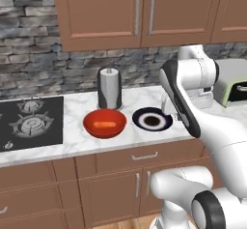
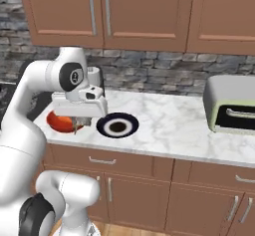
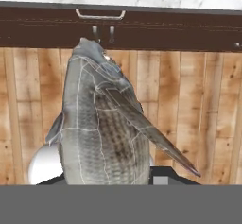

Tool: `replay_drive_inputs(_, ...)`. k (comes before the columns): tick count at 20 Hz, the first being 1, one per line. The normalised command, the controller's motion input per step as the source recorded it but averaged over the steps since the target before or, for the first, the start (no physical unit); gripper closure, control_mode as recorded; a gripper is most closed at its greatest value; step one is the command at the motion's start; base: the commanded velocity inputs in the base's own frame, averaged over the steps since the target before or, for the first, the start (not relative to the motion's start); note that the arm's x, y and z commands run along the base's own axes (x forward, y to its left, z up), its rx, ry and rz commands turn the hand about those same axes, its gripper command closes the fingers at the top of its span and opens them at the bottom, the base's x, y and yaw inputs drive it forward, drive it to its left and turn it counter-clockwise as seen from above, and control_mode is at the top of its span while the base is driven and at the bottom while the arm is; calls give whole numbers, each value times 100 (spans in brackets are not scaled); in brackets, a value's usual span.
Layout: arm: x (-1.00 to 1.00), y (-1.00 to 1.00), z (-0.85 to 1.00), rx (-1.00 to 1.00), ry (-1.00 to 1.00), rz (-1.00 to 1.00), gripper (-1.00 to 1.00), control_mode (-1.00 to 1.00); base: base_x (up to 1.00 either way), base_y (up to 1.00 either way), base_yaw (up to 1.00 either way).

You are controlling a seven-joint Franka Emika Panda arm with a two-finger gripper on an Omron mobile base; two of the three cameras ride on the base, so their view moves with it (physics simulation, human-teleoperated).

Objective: Place the fish on the plate and place the carrot on the same plate.

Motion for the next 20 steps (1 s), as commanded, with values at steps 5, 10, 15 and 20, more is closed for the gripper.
replay_drive_inputs(5,0,0,0,0,0,0,100,100,35,-14,-4)
replay_drive_inputs(10,0,0,0,0,0,0,100,100,46,18,-1)
replay_drive_inputs(15,0,0,0,0,0,0,100,100,55,19,0)
replay_drive_inputs(20,0,0,0,0,0,0,100,100,48,1,0)
